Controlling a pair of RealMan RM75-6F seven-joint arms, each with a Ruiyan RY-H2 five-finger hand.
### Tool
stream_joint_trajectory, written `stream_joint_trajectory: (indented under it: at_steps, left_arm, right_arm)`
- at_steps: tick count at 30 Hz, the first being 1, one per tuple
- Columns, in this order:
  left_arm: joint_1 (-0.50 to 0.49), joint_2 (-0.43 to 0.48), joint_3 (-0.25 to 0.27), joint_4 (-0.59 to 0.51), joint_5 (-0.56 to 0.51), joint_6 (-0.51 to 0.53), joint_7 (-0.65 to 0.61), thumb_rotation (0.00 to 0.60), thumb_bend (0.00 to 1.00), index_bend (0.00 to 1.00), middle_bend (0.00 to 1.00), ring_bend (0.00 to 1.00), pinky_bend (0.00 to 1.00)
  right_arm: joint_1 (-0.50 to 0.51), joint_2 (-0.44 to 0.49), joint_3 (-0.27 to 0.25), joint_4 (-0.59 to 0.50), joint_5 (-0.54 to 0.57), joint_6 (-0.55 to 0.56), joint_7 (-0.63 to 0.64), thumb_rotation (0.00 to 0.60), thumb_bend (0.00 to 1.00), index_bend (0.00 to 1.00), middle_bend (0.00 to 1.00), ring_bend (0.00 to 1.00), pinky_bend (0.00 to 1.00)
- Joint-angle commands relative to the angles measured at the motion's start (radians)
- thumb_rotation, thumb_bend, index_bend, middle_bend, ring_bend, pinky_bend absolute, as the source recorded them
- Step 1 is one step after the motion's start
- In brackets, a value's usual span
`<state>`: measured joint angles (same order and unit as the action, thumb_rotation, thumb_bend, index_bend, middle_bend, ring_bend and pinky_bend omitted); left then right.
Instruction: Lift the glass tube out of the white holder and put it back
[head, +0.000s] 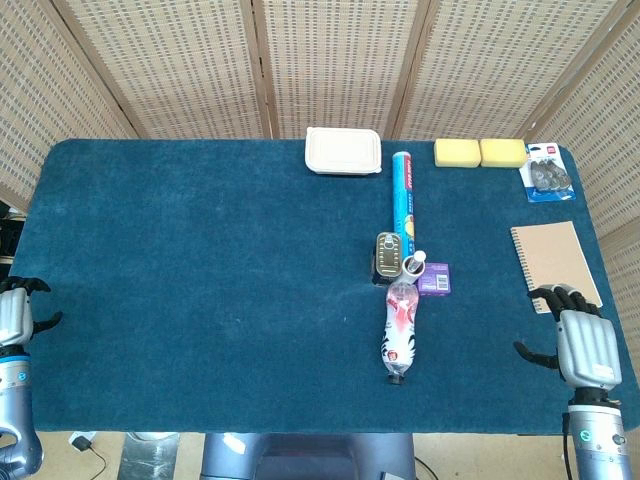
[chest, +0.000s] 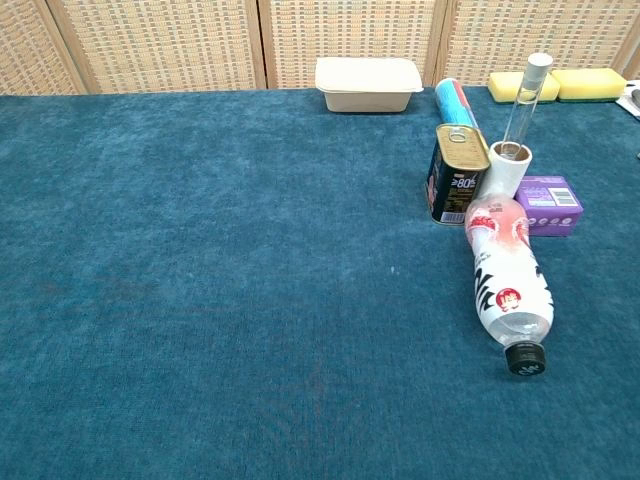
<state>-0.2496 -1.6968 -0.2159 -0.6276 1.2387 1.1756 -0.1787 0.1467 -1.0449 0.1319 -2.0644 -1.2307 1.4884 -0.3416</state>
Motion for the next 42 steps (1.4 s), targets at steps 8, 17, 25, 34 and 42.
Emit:
stream_joint_trajectory:
  at_steps: [8, 17, 25, 34, 42]
  left_arm:
    - [-0.001, 0.000, -0.001, -0.001, -0.001, -0.001, 0.001, 0.600, 0.15, 0.45, 0.42, 0.23, 0.32]
    - [-0.001, 0.000, -0.001, 0.000, -0.001, -0.003, 0.002, 0.600, 0.15, 0.45, 0.42, 0.23, 0.32]
    - [0.000, 0.000, -0.001, 0.000, 0.000, -0.001, 0.000, 0.600, 0.15, 0.45, 0.42, 0.23, 0.32]
    - [0.000, 0.000, -0.001, 0.000, -0.001, -0.002, 0.000, 0.600, 0.15, 0.45, 0.42, 0.23, 0.32]
    - [0.000, 0.000, -0.001, -0.001, 0.000, -0.001, 0.000, 0.600, 0.15, 0.45, 0.42, 0.23, 0.32]
  right_arm:
    - [0.002, -0.002, -0.001, 0.001, -0.005, -0.006, -0.009, 0.600, 0.15, 0.30, 0.28, 0.21, 0.26]
    - [0.005, -0.011, 0.000, -0.005, -0.006, -0.003, -0.033, 0.600, 0.15, 0.30, 0.28, 0.21, 0.26]
    - [0.015, -0.017, 0.001, -0.012, -0.009, -0.014, -0.051, 0.600, 0.15, 0.30, 0.28, 0.21, 0.26]
    - [0.050, -0.024, 0.014, -0.019, 0.024, -0.055, -0.093, 0.600, 0.15, 0.30, 0.28, 0.21, 0.26]
    - [0.109, -0.033, 0.039, -0.026, 0.060, -0.095, -0.176, 0.600, 0.15, 0.30, 0.28, 0.21, 0.26]
